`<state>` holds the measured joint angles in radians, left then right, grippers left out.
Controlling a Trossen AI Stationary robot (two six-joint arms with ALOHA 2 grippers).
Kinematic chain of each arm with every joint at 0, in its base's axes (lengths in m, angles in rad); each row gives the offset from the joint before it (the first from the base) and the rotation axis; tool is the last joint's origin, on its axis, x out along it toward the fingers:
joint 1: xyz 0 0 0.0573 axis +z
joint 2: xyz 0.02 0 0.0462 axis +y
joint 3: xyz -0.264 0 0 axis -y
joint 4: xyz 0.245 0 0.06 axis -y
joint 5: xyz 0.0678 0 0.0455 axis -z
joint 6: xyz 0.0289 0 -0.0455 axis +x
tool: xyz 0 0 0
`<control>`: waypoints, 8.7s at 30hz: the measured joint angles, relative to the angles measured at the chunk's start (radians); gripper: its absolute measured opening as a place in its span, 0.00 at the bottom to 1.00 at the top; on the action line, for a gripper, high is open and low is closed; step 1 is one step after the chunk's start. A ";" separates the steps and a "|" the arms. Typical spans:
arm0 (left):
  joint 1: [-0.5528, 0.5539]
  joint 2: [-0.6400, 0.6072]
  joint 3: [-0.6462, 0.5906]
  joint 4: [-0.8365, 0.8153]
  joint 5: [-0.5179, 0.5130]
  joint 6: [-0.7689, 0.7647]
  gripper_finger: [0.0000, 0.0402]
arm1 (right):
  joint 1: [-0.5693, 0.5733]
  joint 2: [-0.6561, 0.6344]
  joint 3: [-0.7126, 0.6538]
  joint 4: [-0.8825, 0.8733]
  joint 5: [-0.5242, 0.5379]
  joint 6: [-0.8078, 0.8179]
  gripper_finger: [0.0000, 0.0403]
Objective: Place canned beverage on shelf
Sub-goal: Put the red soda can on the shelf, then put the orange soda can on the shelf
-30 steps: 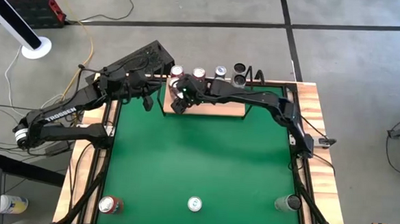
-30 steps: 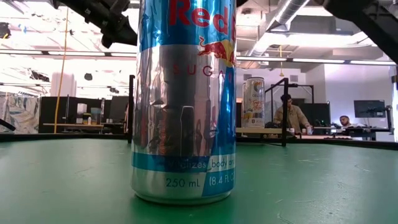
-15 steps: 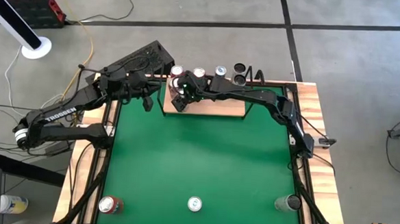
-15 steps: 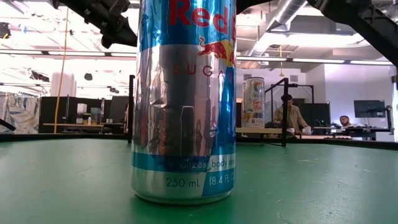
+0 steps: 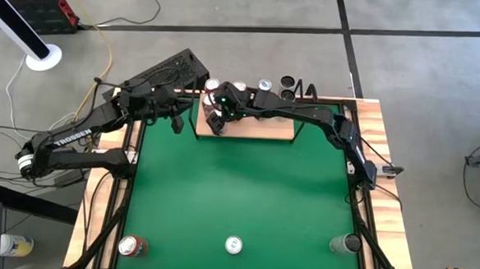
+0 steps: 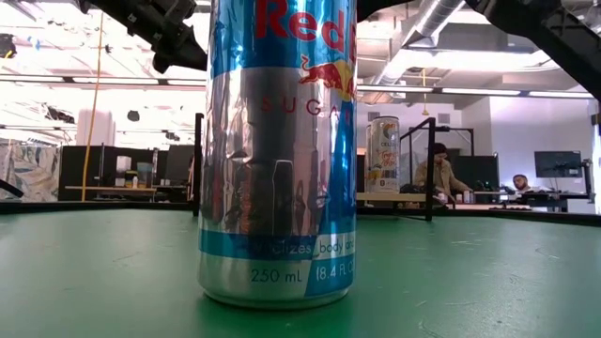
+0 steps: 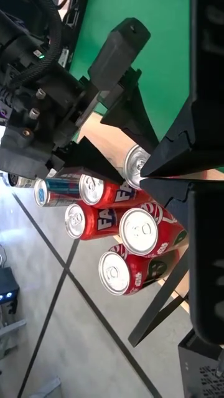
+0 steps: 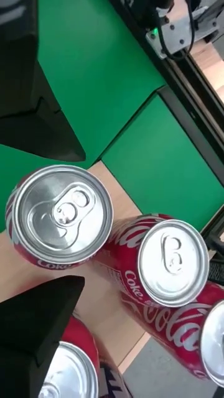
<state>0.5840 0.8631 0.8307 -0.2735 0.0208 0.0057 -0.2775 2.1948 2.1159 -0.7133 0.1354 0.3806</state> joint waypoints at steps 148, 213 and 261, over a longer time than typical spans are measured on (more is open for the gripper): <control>-0.226 0.054 0.000 -0.069 -0.138 -0.265 0.00 | 0.053 -0.243 -0.860 1.079 0.130 -0.119 0.04; -0.298 0.449 0.006 0.193 -0.337 -0.026 0.00 | -0.011 -0.618 -1.022 0.825 0.042 -0.247 0.05; -0.405 0.413 0.208 -0.065 -0.294 -0.099 0.00 | -0.011 -0.657 -1.020 0.789 -0.032 -0.314 0.05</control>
<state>0.1788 1.2758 1.0386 -0.3385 -0.2732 -0.0930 -0.2886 1.5378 1.0964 0.0753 0.1039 0.0662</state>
